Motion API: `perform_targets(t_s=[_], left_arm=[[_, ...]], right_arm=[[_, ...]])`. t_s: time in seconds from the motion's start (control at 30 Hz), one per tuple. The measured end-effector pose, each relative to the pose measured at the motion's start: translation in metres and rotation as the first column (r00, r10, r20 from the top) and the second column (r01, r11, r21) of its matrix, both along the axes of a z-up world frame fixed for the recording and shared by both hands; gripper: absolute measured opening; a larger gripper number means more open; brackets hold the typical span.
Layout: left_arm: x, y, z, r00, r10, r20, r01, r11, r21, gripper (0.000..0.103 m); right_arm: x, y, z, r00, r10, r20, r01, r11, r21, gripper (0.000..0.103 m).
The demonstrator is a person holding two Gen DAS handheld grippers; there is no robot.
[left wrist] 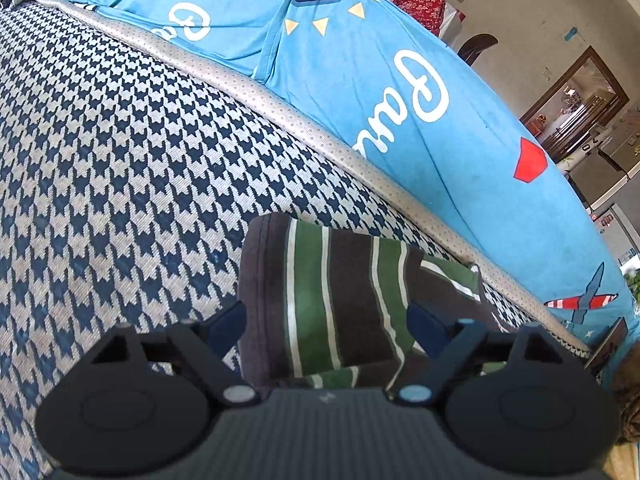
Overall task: Fold clothes
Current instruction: 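Grasp the shirt sleeve and side with the left gripper, then fold the grasped shirt side with the left gripper over the shirt center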
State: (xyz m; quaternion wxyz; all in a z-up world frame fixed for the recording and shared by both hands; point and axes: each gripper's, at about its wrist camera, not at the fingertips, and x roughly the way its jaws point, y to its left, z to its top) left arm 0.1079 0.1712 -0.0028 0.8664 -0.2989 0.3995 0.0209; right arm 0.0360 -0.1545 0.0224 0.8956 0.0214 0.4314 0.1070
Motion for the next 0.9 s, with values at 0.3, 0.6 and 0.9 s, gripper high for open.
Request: perform_targets(t_s=[0.3,0.6,0.9], left_arm=[[0.019,0.008,-0.017,0.999,0.017,-0.032,-0.015,0.999,0.043,0.076],[0.031,0.005,-0.022,0.999,0.033,-0.017,-0.032,0.998,0.062,0.074],[0.036,-0.005,-0.022,1.0,0.025,-0.001,-0.025,0.996,0.091,0.026]], right_arm=[[0.004,0.005,-0.008,1.0,0.021,-0.017,-0.021,1.0,-0.009,0.049],[0.008,0.007,-0.01,0.999,0.038,-0.01,-0.038,0.999,-0.016,0.053],[0.01,0.008,-0.01,0.999,0.045,-0.004,-0.045,0.999,-0.025,0.054]])
